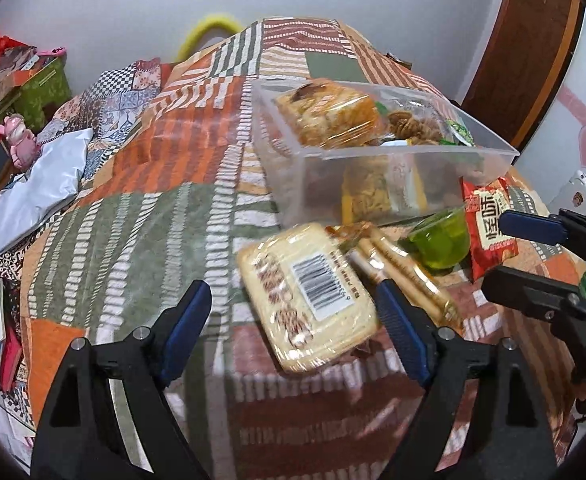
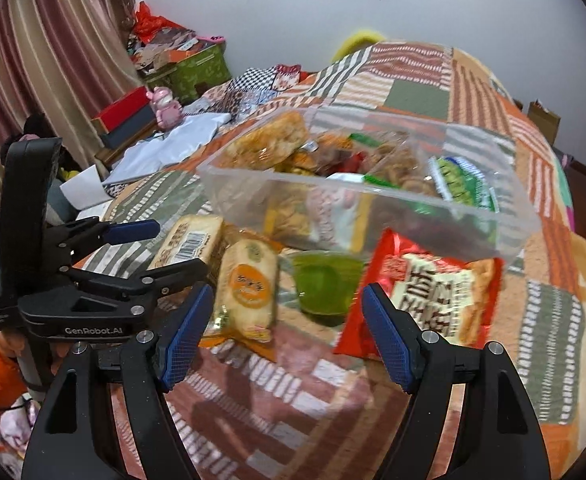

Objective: Organize snacks
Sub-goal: 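Grasp the wrapped bread cake with the left tool while the right tool grasps the orange-label cake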

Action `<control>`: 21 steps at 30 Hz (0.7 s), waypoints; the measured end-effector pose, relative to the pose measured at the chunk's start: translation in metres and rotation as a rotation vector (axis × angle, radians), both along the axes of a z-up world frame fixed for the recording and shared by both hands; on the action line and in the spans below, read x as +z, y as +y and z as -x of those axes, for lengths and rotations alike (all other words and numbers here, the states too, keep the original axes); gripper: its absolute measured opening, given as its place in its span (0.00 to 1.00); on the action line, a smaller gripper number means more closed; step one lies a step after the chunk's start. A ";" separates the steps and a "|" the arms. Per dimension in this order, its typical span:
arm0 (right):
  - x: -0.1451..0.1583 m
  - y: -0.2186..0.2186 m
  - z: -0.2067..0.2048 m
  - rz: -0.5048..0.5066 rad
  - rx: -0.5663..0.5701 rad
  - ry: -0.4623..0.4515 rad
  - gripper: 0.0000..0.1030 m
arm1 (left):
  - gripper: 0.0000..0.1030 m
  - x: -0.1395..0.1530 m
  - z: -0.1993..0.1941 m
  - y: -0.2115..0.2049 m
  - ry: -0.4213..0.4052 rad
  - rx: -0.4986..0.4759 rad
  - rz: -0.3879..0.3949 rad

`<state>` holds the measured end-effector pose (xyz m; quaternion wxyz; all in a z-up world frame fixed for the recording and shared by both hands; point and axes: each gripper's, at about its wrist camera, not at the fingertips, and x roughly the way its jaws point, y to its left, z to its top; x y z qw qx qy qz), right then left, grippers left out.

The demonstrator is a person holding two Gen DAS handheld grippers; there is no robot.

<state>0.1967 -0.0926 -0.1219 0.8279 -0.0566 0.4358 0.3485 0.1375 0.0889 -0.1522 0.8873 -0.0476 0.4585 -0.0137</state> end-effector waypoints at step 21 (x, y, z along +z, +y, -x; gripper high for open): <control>-0.037 0.045 -0.015 0.046 0.085 0.163 0.42 | 0.60 -0.027 -0.013 0.003 0.060 0.002 0.046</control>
